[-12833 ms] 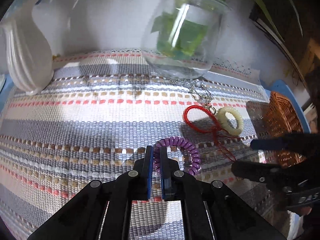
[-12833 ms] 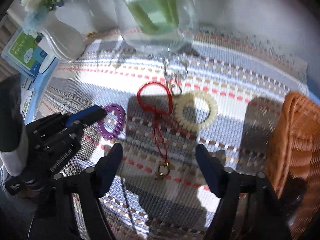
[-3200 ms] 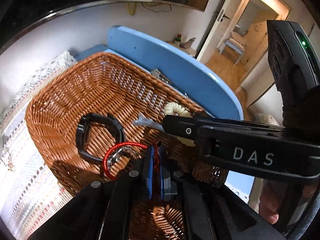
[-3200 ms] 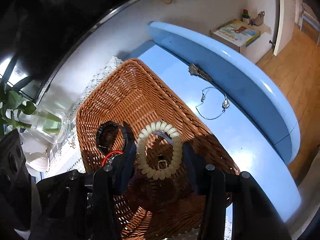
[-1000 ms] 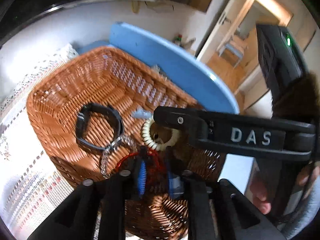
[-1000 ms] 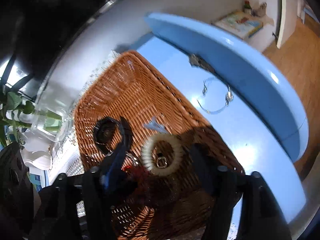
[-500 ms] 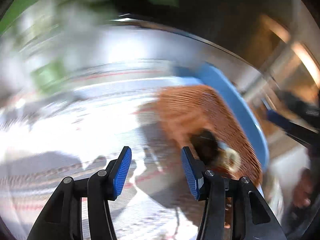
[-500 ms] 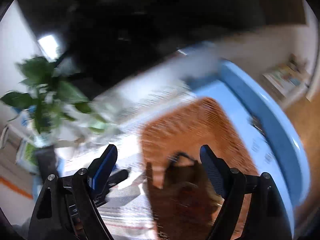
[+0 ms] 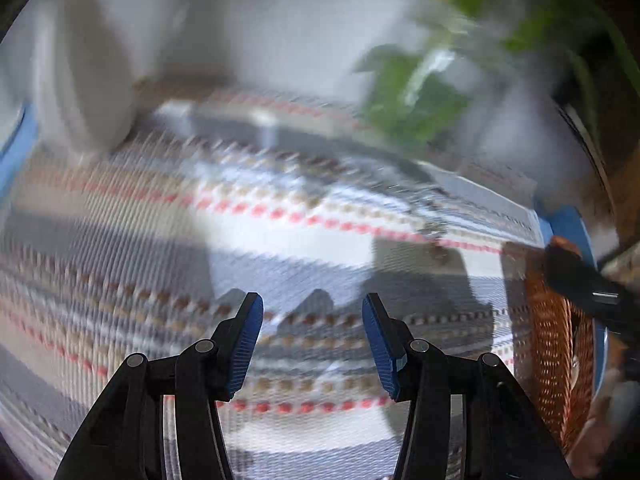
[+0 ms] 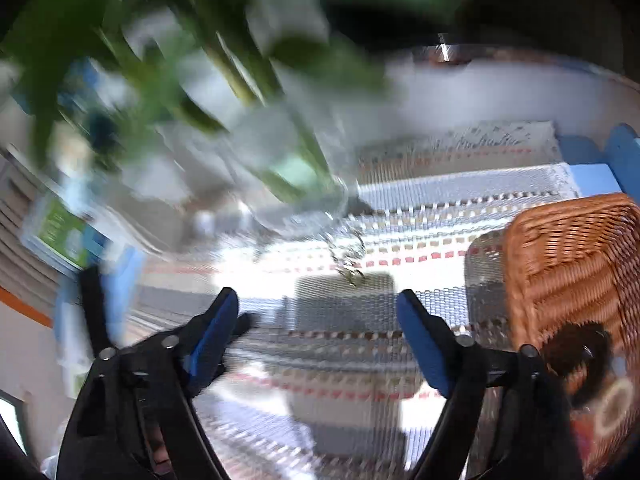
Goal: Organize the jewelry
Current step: 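Move both grippers back over the mat beside the vase, then grasp the silver chain bracelet near the vase with the right gripper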
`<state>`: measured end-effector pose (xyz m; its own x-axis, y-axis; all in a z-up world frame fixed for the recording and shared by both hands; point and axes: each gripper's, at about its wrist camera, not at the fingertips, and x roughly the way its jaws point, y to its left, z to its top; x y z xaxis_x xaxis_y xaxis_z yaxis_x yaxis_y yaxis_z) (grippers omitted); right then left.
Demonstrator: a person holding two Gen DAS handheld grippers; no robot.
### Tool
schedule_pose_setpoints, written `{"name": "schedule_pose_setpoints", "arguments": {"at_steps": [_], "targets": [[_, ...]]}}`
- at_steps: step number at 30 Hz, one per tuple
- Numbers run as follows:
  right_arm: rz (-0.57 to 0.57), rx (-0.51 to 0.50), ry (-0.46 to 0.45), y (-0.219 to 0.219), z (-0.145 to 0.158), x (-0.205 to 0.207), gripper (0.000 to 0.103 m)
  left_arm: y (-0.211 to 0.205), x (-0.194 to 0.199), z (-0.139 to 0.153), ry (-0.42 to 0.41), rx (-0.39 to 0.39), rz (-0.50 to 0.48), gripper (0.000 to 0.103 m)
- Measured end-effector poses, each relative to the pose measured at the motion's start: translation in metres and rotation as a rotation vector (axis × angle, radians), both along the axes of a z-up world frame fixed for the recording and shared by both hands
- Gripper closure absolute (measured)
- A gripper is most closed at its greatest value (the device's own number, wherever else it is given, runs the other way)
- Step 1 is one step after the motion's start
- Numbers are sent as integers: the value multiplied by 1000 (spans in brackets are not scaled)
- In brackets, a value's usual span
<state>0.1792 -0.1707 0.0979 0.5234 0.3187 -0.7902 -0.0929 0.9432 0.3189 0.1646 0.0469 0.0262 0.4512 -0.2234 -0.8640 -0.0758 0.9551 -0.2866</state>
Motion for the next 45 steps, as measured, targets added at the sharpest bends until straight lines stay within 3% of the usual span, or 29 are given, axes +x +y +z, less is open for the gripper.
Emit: {"name": "schedule_pose_setpoints", "arguments": {"at_steps": [1,2,6,11,13,15,19,22,23,24,30,37,39,41,43,44,45], "targets": [[5,-57,-3,6,-14,6,23,8,-2,-7,22,-28,21,51],[12,-96,-6,10,-23,9,26,11,-6,-7,-9,-62,23,50],[76,-200,-53,24,-53,16,34,19,-9,-9,-9,-97,32,50],[105,-253,-152,44,-50,31,36,16,-8,-9,-15,-75,22,49],[129,-319,-180,53,-49,36,39,10,-7,-8,-22,-62,10,47],[158,-384,-169,61,-56,41,57,8,-6,-8,-27,-54,-1,45],[142,-423,-110,59,-77,50,62,2,0,-12,-31,-60,6,44],[178,-418,-128,59,-78,51,79,-1,5,-13,-29,-54,8,43],[186,-420,-120,59,-78,51,96,-4,7,-13,-28,-41,5,43],[186,-420,-111,57,-77,52,100,-6,9,-12,-29,-36,-3,43],[68,-246,-129,14,-37,38,100,-31,29,-16,-39,-121,-74,43],[-13,-217,-124,-31,-6,35,100,-88,60,-6,-123,-229,-212,45],[-28,-187,-103,-37,-2,33,100,-105,69,-11,-113,-198,-250,49],[-42,-146,-90,-39,0,31,100,-122,76,-19,-97,-134,-284,54],[-62,-111,-92,-42,4,27,100,-130,77,-20,-139,-104,-291,61],[-65,-103,-92,-44,6,26,100,-133,80,-22,-143,-109,-287,78],[-69,-94,-90,-47,8,26,99,-133,82,-26,-133,-130,-273,88]]}}
